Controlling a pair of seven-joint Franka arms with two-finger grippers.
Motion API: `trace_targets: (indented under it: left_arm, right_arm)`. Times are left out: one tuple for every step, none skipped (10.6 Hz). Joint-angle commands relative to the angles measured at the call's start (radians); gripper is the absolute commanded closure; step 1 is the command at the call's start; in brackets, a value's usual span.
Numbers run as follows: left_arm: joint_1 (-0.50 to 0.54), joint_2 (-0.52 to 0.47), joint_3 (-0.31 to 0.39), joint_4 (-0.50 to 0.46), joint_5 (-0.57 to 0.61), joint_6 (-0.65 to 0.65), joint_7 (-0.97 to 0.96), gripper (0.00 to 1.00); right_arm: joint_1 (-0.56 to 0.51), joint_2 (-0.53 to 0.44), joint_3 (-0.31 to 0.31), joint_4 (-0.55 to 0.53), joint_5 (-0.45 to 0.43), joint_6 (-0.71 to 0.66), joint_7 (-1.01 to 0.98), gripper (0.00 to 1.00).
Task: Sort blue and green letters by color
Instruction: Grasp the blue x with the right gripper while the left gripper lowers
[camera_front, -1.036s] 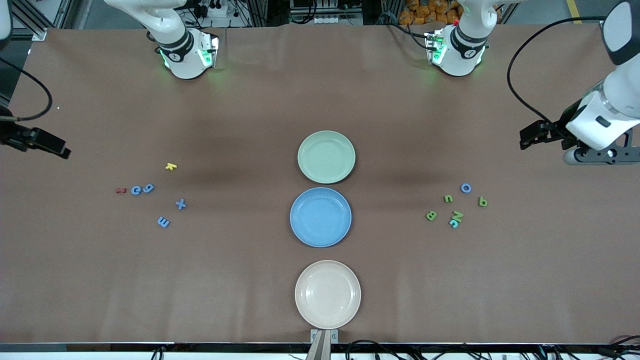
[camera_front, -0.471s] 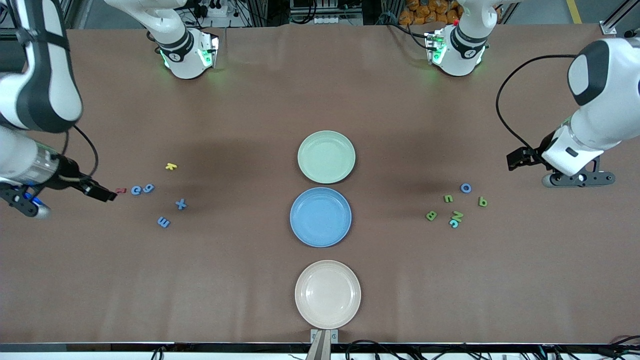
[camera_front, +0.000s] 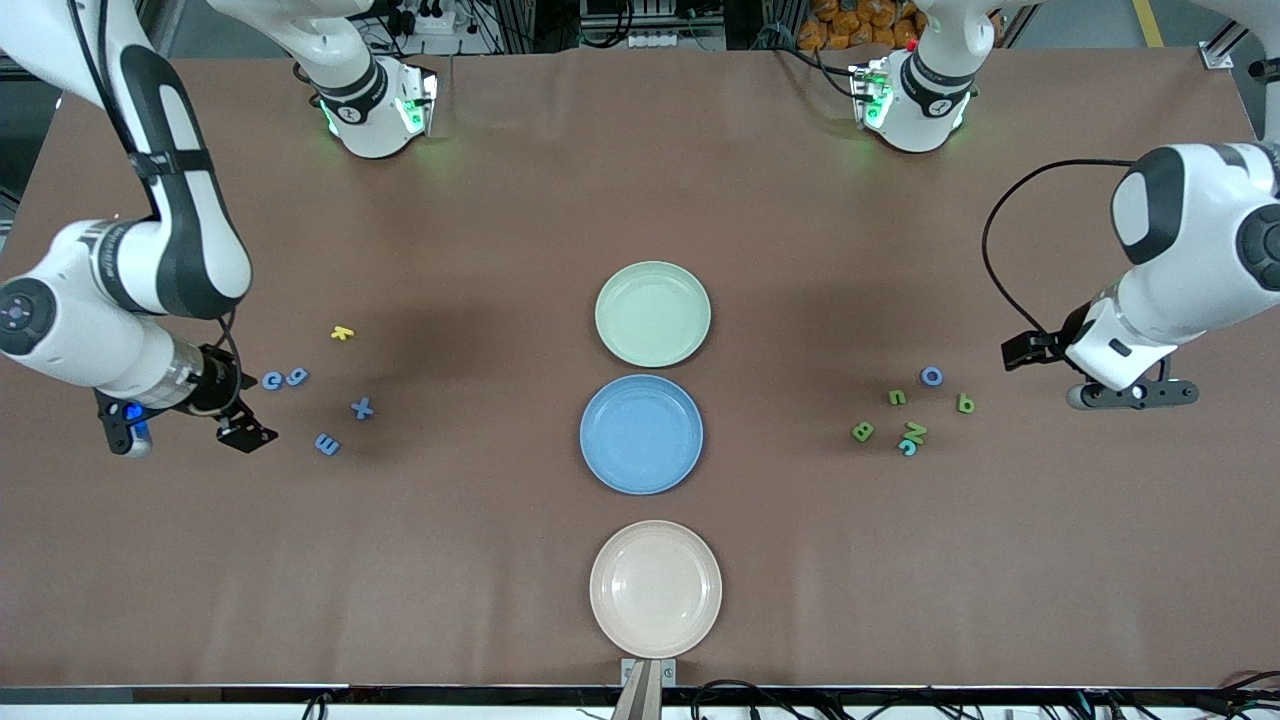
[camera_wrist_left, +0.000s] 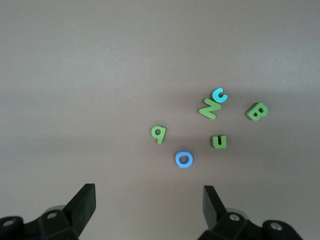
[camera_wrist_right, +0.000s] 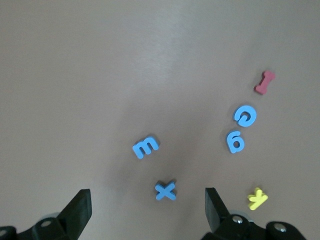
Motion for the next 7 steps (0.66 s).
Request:
trace_targets:
  left_arm:
    - [0.010,0.020,-0.007,-0.077,0.019,0.138,0.007,0.09]
    - [0.010,0.023,-0.006,-0.109,0.019,0.187,0.016,0.10]
    - [0.010,0.037,-0.006,-0.129,0.019,0.219,0.021,0.10]
    - [0.010,0.054,-0.007,-0.132,0.019,0.232,0.024,0.12]
    - [0.010,0.071,-0.006,-0.131,0.019,0.239,0.044,0.15]
    - [0.010,0.089,-0.006,-0.131,0.019,0.259,0.067,0.15]
    - [0.024,0.104,-0.007,-0.131,0.019,0.276,0.088,0.16]
  right_arm:
    - [0.023,0.025,0.004,-0.049,0.003,0.054,0.102,0.00]
    - [0.030,0.043,0.021,-0.059,0.005,0.085,0.104,0.00]
    - [0.030,0.055,0.032,-0.066,0.005,0.110,0.105,0.00]
    - [0.030,0.060,0.033,-0.082,0.005,0.128,0.105,0.00]
    - [0.031,0.063,0.042,-0.099,0.005,0.151,0.105,0.00]
    - [0.033,0.074,0.047,-0.117,0.005,0.182,0.105,0.00]
    - [0.034,0.089,0.050,-0.134,0.005,0.220,0.105,0.00]
